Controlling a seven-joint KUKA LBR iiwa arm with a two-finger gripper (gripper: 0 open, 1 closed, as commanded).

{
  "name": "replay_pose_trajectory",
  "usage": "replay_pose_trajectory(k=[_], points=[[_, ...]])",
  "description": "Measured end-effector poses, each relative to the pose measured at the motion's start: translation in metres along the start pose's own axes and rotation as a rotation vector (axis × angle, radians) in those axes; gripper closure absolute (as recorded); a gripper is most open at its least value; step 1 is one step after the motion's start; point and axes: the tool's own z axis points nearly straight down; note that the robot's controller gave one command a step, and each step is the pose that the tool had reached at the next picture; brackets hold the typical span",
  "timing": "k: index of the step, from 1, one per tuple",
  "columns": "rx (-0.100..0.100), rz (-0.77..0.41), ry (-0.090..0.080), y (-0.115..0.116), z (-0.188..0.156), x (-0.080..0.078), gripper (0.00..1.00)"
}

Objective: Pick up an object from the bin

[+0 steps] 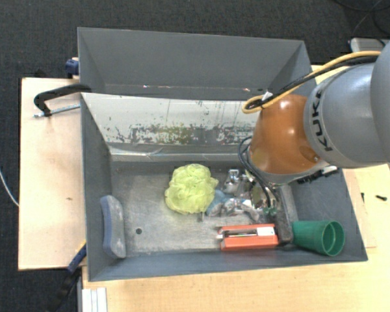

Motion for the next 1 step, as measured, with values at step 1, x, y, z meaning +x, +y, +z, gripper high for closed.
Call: replay_pose_trajectory(k=[1], points=[[0.0, 0.044, 0.005, 0.0138, -0.1662, 0.022, 1.0]])
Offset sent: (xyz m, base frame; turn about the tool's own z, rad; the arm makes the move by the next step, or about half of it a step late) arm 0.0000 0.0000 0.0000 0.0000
